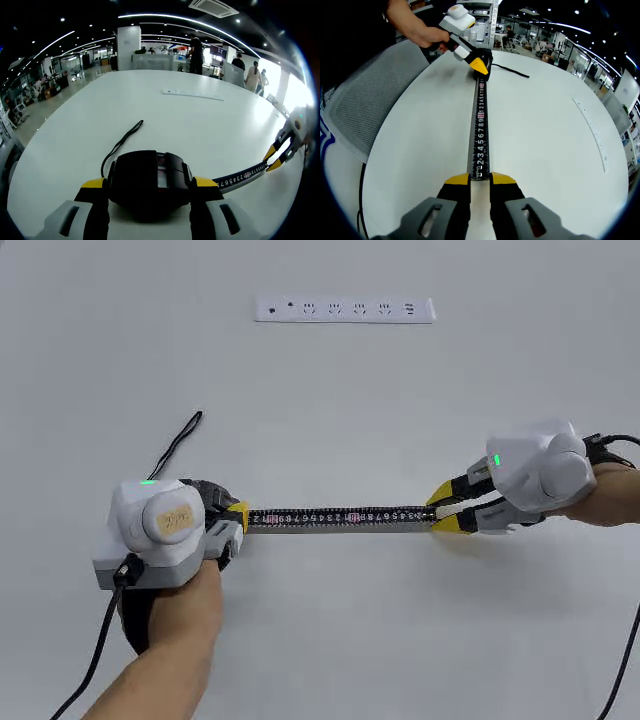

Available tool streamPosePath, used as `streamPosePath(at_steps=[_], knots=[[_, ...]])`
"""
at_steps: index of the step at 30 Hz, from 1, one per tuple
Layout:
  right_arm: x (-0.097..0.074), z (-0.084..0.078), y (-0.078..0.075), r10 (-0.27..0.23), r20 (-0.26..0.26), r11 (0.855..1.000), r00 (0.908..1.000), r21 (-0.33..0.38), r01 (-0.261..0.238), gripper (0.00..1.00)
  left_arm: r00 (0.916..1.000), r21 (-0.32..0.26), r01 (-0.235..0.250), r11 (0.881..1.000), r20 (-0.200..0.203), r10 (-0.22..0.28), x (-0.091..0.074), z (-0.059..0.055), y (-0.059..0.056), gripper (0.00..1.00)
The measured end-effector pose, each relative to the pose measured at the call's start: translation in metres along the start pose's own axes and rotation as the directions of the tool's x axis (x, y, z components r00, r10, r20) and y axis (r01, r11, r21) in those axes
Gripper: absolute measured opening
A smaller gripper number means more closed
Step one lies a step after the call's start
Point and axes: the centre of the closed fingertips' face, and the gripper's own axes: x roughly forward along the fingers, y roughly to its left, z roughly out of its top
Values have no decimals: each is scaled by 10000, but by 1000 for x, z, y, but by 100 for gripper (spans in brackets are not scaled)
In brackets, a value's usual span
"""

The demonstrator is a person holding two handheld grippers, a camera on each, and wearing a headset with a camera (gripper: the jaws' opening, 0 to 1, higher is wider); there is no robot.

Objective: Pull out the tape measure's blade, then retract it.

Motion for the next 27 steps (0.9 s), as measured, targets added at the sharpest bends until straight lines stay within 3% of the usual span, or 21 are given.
streamPosePath(at_steps=[9, 27], knots=[[4, 2, -3, 16, 84, 10000, 10000, -30, -16, 12, 10000, -44, 42, 10000, -33, -42, -1, 0, 0, 62], [16, 23, -1, 81, 302, 9999, 9995, -67, -79, 12, 9999, -144, 131, 9998, -111, -133, -2, -1, 0, 63]])
